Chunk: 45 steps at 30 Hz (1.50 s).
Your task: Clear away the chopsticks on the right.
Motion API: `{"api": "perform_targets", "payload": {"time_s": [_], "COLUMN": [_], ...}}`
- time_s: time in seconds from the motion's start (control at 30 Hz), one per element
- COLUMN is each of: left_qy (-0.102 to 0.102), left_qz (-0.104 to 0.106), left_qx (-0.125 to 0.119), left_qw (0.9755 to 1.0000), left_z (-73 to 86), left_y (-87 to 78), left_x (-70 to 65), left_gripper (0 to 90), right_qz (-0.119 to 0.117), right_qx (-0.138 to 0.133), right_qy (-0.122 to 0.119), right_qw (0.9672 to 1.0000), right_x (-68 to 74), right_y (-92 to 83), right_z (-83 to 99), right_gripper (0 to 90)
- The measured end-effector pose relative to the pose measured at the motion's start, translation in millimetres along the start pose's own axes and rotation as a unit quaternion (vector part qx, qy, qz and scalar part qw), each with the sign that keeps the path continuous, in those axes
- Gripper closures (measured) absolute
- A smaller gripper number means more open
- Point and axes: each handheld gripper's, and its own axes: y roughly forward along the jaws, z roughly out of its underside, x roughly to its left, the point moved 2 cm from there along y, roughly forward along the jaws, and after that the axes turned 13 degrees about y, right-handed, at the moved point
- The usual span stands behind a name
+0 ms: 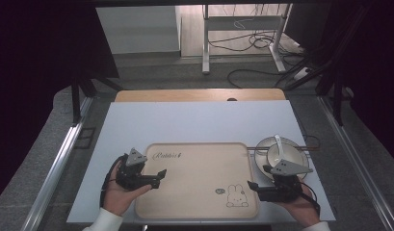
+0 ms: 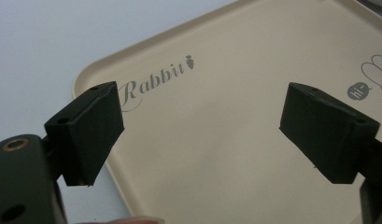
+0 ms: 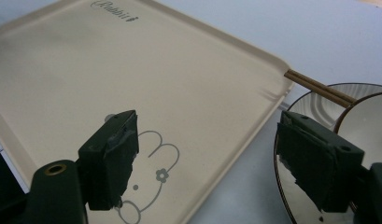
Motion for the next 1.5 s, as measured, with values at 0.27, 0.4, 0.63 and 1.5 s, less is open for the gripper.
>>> {"api": "perform_targets", "payload": {"time_s": [0.27,0.4,0.63,1.5], "left_qy": [0.003,0.004,0.007,0.017], "left_qz": [-0.001,-0.003,-0.007,-0.007], "left_qx": [0.003,0.005,0.015,0.009], "left_qw": [1.0000,1.0000,0.9998,0.9998], "left_z": [2.1,3.9,10.9,8.3], "left_y": [2.5,3.4,4.1,-3.4], "left_x": [3.4,4.6,5.9,4.9], "left_gripper": [13.5,13.2,13.2,13.1], "right_qz": [0.001,-0.003,-0.009,0.003], "right_qx": [0.008,0.014,0.020,0.002], "right_qy": [-0.013,-0.015,-0.021,0.029], "right_qw": [0.9999,0.9998,0.9995,0.9996], "right_x": [0.7,0.8,1.8,-24.4], "right_y": [3.4,5.8,7.8,-26.8], "right_z": [0.0,-1.7,-9.8,-62.4], "right_gripper": [22.4,24.6,27.0,32.5]}}
